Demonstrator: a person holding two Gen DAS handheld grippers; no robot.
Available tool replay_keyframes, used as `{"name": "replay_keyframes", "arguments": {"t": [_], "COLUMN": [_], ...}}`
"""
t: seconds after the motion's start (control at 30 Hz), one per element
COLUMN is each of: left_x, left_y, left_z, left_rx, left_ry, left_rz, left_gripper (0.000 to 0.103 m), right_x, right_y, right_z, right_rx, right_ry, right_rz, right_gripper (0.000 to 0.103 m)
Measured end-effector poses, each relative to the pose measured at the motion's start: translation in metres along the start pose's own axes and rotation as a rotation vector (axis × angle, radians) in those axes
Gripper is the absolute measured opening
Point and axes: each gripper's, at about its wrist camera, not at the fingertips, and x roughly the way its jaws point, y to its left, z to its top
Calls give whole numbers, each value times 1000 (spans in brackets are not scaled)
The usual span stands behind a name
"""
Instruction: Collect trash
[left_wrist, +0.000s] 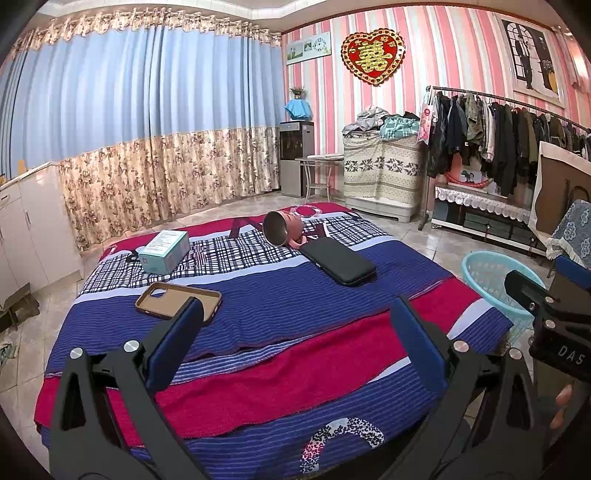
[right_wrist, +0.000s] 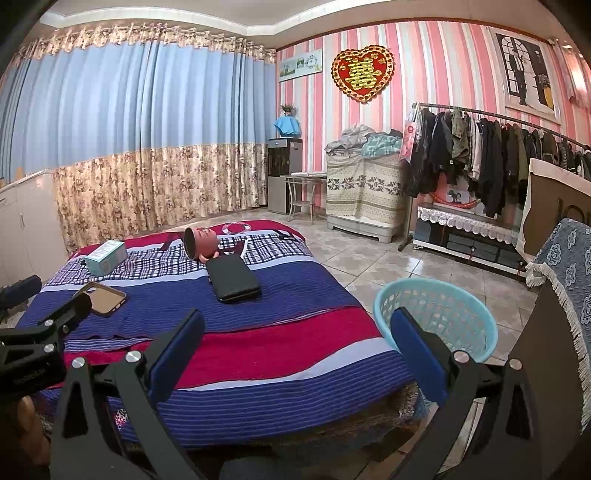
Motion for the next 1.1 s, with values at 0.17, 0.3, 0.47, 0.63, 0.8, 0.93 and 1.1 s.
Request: {"name": "replay_keyframes", "arguments": {"t": [0.17,0.3,0.47,0.63,0.8,0.93,1.1], "left_x": [0,0,0,0,-1,0,0], "left_y": [0,0,-1,-1,-1,0,-1], "left_z": [0,0,0,0,1,1,1], "left_rx": [0,1,1,3,1,1,2], "left_ry": [2,0,2,0,1,2,0], "left_rz": [-1,1,-1,1,0,1,1], "left_gripper": [98,98,98,98,98,98,98], "right_x": [0,0,0,0,0,0,0], "right_y": [1,0,1,3,7,7,8], "right_z": [0,0,0,-2,-4,-4,-4], "right_rx": [1,1,2,3,4,2,4], "right_ry": [-1,0,1,-4,-3,-3,-3], "right_rz": [0,0,0,3,4,4,4], "right_gripper": [98,98,98,98,98,98,98]}}
